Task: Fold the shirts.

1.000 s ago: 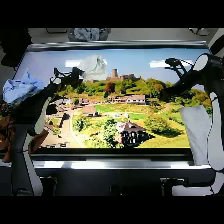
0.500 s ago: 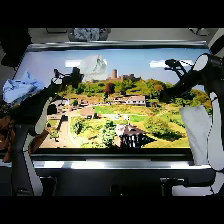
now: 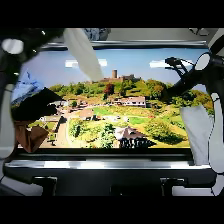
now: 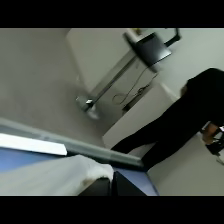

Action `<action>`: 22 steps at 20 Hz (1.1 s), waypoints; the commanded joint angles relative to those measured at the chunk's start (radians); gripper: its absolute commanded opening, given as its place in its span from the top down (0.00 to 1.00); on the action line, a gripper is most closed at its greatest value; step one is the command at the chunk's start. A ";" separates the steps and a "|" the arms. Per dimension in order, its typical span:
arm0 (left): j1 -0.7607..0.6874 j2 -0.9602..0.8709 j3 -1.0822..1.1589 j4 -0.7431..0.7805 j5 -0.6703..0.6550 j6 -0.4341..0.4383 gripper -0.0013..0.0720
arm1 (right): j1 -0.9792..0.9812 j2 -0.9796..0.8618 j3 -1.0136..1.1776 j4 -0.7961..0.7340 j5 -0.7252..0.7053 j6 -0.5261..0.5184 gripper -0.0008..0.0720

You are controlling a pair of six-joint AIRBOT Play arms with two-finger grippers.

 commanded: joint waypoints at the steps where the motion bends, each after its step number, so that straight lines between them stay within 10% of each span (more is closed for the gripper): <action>1: -0.068 0.291 0.000 0.061 -0.024 0.097 0.95 | 0.000 0.068 0.002 0.003 0.123 -0.060 0.05; 13: -0.459 0.298 -0.386 0.210 -0.214 0.039 0.95 | 0.000 0.616 0.002 -0.159 0.039 -0.063 0.05; 16: -0.621 0.136 -0.527 0.210 -0.215 -0.118 0.94 | 0.000 0.646 0.002 -0.169 0.046 -0.063 0.05; 17: -0.657 0.085 -0.541 0.209 -0.223 -0.168 0.72 | 0.000 0.643 0.002 -0.169 0.053 -0.063 0.05; 18: -0.678 0.043 -0.537 0.182 -0.260 -0.212 0.09 | 0.000 0.639 0.002 -0.169 0.054 -0.063 0.05; 22: -0.539 0.066 -0.417 0.233 -0.535 -0.196 0.00 | 0.000 0.589 0.001 -0.167 0.104 -0.062 0.05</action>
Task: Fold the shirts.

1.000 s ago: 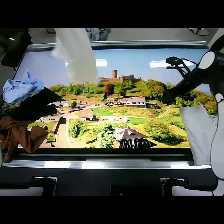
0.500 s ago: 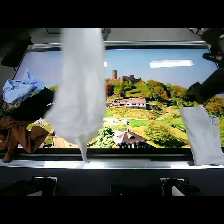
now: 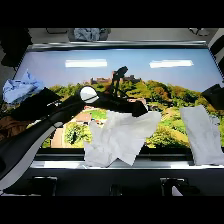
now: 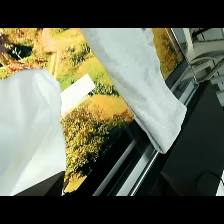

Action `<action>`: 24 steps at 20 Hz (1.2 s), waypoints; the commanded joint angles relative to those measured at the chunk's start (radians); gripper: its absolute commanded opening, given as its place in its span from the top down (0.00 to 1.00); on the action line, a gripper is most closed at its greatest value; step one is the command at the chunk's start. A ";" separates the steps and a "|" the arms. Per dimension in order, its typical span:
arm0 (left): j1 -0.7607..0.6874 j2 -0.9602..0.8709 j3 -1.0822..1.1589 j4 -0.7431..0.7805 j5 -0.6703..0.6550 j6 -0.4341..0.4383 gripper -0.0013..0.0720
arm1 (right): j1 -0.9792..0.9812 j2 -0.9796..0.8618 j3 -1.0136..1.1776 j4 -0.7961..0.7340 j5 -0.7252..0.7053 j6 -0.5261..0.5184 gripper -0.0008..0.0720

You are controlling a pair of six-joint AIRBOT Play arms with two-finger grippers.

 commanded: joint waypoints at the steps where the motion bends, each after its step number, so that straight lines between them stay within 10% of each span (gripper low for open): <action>1: 0.126 0.016 0.078 0.140 -0.271 -0.066 0.00 | 0.001 -0.045 -0.010 -0.001 0.064 0.000 0.05; 6: 0.441 0.212 -0.068 0.581 -0.559 -0.133 0.00 | 0.001 -0.141 -0.337 0.119 -0.034 -0.049 0.05; 15: 0.343 0.592 -1.001 0.241 -0.218 -0.133 0.00 | 0.001 -0.412 -0.510 0.198 -0.204 -0.068 0.04; 23: 0.144 0.509 -1.078 0.205 0.026 -0.143 0.03 | 0.001 -0.450 -0.510 0.057 -0.247 -0.070 0.01; 24: 0.140 0.503 -1.078 0.205 0.041 -0.143 0.18 | 0.001 -0.463 -0.510 0.077 -0.255 -0.077 0.01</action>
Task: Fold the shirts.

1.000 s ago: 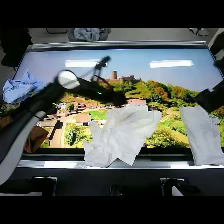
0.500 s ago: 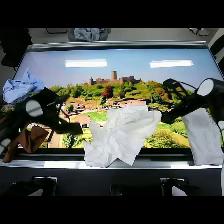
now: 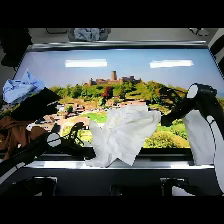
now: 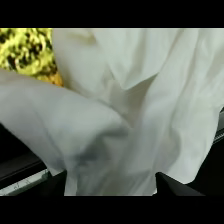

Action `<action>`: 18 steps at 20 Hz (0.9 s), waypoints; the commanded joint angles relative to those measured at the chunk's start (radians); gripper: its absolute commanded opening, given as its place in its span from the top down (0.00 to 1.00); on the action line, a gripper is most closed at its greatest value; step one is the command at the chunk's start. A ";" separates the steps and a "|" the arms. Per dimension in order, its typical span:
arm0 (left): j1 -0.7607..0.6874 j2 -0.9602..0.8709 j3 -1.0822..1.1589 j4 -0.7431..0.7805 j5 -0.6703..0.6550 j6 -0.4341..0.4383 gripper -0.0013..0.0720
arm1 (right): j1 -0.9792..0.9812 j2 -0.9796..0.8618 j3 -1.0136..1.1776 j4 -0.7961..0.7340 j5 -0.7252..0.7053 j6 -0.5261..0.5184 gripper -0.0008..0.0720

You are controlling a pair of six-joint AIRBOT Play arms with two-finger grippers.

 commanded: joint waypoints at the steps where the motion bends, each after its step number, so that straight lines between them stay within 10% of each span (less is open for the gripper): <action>1: -0.037 -0.021 -0.018 -0.016 0.092 0.000 0.29 | 0.001 -0.042 -0.001 0.025 -0.027 -0.027 0.01; 3: -0.037 -0.021 -0.018 -0.016 0.082 0.000 0.87 | 0.001 -0.080 -0.001 0.047 -0.053 -0.040 0.01; 4: -0.037 -0.020 -0.018 -0.016 0.074 0.000 0.95 | 0.001 -0.098 -0.001 0.053 -0.076 -0.040 0.01; 11: -0.037 0.038 -0.018 -0.015 0.070 0.000 0.95 | 0.003 -0.208 -0.001 0.302 -0.209 -0.048 0.02; 12: -0.036 0.049 -0.018 -0.015 0.072 0.000 0.95 | 0.003 -0.230 -0.001 0.327 -0.208 -0.048 0.19; 13: -0.034 0.058 -0.018 -0.015 0.074 0.000 0.95 | 0.003 -0.236 0.000 0.326 -0.205 -0.050 0.72; 14: -0.024 0.072 -0.013 -0.010 0.075 0.000 0.95 | -0.001 -0.230 0.006 0.325 -0.199 -0.048 0.92; 18: 0.117 0.181 0.186 0.254 0.025 -0.015 0.95 | -0.006 -0.074 0.152 0.306 -0.203 -0.161 0.92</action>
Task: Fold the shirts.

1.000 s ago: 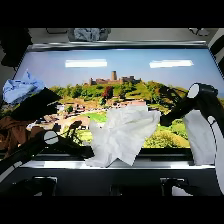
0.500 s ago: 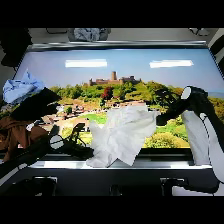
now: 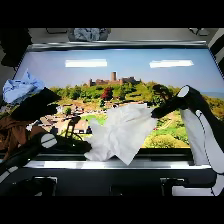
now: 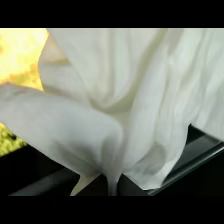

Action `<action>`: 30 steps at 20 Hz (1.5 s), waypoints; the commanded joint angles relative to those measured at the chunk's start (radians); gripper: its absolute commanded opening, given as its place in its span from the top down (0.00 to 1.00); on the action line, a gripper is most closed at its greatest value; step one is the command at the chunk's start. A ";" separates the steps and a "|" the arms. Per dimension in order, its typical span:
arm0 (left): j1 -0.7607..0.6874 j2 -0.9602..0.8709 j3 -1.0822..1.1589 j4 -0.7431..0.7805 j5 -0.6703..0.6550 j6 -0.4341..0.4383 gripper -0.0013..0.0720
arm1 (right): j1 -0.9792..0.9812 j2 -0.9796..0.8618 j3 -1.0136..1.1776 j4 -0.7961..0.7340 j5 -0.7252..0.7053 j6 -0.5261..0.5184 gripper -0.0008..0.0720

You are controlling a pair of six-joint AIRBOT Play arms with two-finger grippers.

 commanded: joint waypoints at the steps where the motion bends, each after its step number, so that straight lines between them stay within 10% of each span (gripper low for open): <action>1: 0.143 0.099 0.209 0.233 -0.041 -0.034 0.95 | -0.002 0.141 0.148 -0.005 -0.047 -0.063 0.92; 8: 0.578 0.246 0.823 0.320 -0.042 -0.071 0.95 | -0.002 0.600 0.490 -0.140 -0.238 -0.034 0.92; 17: 0.555 0.398 0.856 0.288 -0.113 -0.061 0.95 | -0.002 0.762 0.490 -0.089 0.179 0.079 0.92; 22: 0.555 0.371 0.624 0.245 -0.465 -0.075 0.95 | -0.002 0.622 0.412 -0.172 0.639 0.160 0.92; 30: 0.560 -0.066 0.320 -0.021 -0.102 0.061 0.95 | -0.001 0.150 0.211 -0.133 -0.089 0.169 0.92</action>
